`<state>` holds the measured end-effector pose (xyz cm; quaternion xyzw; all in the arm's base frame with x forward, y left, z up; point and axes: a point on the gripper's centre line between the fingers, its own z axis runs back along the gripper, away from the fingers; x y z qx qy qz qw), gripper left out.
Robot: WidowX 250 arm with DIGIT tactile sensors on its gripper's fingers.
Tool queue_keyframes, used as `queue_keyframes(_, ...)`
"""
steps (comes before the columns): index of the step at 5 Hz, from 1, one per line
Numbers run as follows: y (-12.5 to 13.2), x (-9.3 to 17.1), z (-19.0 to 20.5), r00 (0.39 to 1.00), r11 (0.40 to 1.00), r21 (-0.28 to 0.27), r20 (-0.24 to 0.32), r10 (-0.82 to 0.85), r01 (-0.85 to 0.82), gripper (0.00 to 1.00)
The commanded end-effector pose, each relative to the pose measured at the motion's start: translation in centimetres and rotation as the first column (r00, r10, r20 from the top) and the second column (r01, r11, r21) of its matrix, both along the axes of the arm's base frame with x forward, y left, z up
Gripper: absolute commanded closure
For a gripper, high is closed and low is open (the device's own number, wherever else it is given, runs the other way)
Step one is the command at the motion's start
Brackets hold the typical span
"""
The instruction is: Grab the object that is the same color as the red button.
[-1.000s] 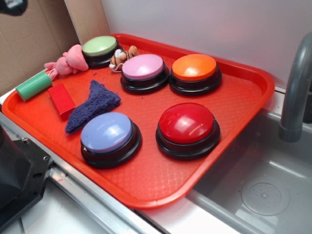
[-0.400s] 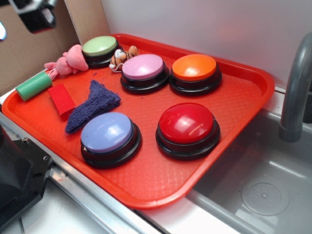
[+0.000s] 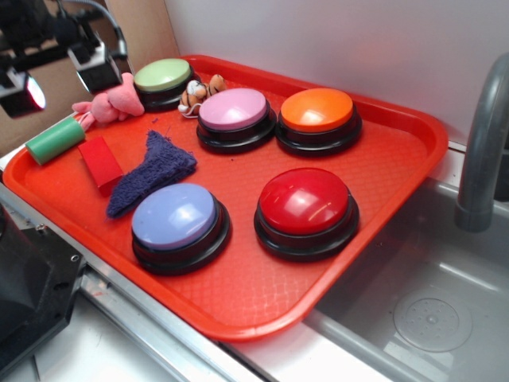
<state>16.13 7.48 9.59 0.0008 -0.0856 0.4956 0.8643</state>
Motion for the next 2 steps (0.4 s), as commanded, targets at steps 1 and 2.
queue_keyframes(1,2.5,0.2,-3.3,0.981,0.980,0.049,0.018,0.191,-0.191,0.00)
queue_keyframes(2,3.2,0.0,-5.2,0.968,0.965,0.076,0.030,0.250,-0.252,0.00)
